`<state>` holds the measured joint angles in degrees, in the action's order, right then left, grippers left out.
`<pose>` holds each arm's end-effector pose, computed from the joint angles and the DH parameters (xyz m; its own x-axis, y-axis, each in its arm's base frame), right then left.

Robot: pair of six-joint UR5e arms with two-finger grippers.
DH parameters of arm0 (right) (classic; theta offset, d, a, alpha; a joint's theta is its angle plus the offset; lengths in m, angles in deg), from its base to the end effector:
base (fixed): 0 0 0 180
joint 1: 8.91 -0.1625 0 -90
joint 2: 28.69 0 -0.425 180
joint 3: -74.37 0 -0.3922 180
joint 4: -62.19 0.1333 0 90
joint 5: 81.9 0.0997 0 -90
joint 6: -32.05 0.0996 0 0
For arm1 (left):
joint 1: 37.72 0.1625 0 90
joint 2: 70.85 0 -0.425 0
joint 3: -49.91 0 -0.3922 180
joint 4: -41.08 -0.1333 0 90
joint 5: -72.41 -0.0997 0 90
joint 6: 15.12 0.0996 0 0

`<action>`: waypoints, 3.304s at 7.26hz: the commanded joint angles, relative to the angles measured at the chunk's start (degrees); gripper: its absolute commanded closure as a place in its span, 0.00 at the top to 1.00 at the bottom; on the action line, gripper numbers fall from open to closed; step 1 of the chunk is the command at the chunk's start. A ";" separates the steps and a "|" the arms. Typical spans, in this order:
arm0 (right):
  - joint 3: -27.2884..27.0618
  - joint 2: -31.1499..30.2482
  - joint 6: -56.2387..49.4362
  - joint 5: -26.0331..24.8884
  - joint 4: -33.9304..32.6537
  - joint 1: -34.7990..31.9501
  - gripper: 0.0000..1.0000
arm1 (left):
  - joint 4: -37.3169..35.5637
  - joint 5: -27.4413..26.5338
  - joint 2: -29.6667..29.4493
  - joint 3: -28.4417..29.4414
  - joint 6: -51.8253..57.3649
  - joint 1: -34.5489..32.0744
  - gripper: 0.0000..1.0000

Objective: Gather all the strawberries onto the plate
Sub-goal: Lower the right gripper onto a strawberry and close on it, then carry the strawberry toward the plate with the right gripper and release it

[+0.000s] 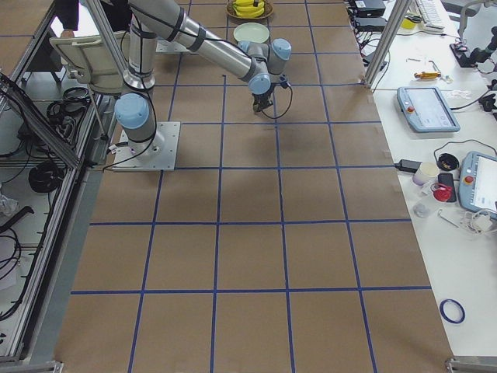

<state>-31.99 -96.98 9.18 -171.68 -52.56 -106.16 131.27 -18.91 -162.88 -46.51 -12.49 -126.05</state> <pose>0.2008 -0.5189 0.1956 -0.8664 -0.4906 -0.0930 -0.4987 0.8407 0.2108 -0.1168 -0.4902 0.4162 -0.9997 0.0197 -0.0159 0.0171 0.9884 0.1511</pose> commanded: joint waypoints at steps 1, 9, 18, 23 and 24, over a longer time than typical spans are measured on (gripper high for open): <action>3.51 -4.29 0.37 -1.29 1.19 -0.05 0.00 | -0.01 -0.01 0.00 0.09 0.00 0.00 1.00; 11.18 5.69 13.10 9.86 -4.23 -17.09 0.00 | -0.89 -0.09 -0.26 -0.18 0.00 0.09 1.00; 11.53 3.02 16.00 11.66 -2.70 -17.28 1.00 | -0.89 -0.01 -1.05 -0.18 0.00 0.00 1.00; 11.98 -0.62 4.36 1.80 3.48 -4.28 1.00 | -0.89 -0.01 -1.49 -0.27 0.00 0.00 1.00; 10.49 0.34 2.59 1.62 3.30 -4.27 1.00 | -0.89 0.08 -1.49 -0.35 0.00 0.00 1.00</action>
<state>-20.23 -97.35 14.89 -169.62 -49.45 -111.50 130.38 -18.90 -164.33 -46.81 -12.46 -126.05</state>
